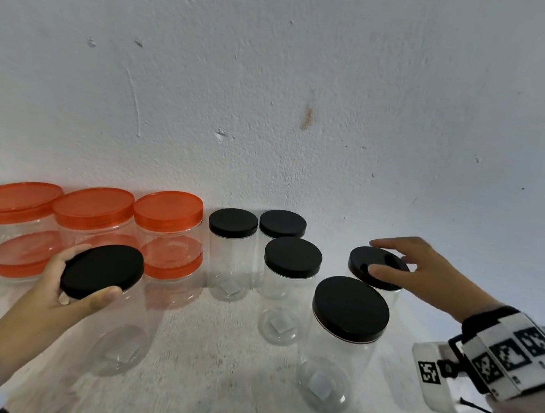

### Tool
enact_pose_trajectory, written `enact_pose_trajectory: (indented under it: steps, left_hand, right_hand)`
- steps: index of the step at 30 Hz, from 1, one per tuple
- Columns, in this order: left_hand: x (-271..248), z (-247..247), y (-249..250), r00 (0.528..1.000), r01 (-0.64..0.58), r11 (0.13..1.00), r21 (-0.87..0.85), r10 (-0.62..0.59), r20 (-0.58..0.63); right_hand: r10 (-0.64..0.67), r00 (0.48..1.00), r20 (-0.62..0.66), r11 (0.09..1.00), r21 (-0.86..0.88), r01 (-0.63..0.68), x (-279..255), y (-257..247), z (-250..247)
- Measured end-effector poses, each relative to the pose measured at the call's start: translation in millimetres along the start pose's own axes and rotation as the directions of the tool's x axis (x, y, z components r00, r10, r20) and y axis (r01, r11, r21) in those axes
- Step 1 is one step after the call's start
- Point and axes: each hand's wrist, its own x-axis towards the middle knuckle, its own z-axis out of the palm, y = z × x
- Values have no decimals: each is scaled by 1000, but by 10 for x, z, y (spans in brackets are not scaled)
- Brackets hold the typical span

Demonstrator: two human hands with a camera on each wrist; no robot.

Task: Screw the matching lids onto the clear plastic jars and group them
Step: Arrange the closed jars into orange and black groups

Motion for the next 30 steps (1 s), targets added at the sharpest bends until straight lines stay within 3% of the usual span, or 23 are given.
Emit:
enact_pose_trajectory:
  steps: [4,9,18,24,30]
  left_hand:
    - [2,10,-4,1000,-4,1000,-1,4,-13]
    - [28,134,97,999,-12,1000,-11,12,-47]
    - [46,764,459,998,-35,995,-93,39,47]
    - [153,1047,579,989,-79,995,-62,86,123]
    - [263,1213,605,989,-107,994,5,106,107]
  right_hand:
    - [-48,989,139,998,-25,52,148,102,4]
    - [-26,992,126,994,-101,39,470,61,0]
    - [-88,989,122,978,-179,109,1027,-130,237]
    - [-72,984,161,972,-210,105,1153,-140,335]
    - [-45,982,182,965,-248,90,1185,-139,371]
